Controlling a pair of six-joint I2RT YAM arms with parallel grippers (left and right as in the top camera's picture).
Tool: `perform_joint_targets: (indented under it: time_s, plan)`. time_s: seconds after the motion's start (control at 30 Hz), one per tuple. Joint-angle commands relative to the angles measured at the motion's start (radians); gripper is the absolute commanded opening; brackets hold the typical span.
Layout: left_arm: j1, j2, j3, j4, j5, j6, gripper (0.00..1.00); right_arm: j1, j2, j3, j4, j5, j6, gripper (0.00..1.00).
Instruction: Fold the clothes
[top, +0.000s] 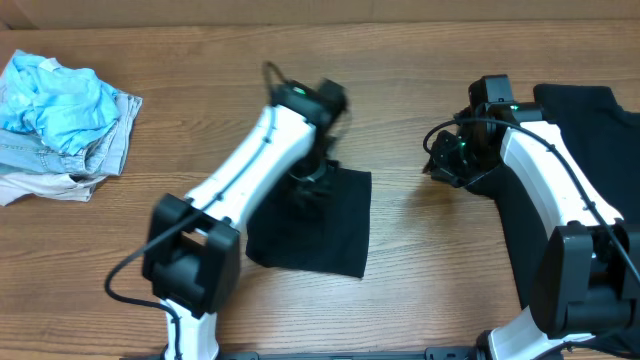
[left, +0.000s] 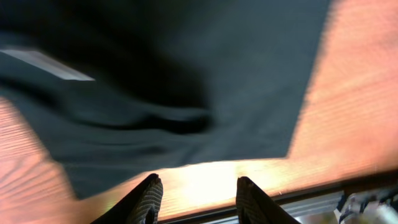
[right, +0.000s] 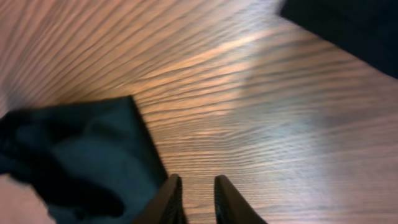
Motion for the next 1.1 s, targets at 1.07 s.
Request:
perform_joint_targets:
  time_s: [1.07]
  plan:
    - [0.425, -0.272, 0.310, -0.196, 0.059, 0.264, 0.61, 0.657, 0.212, 0.016, 0.734, 0.190, -0.132, 0.56]
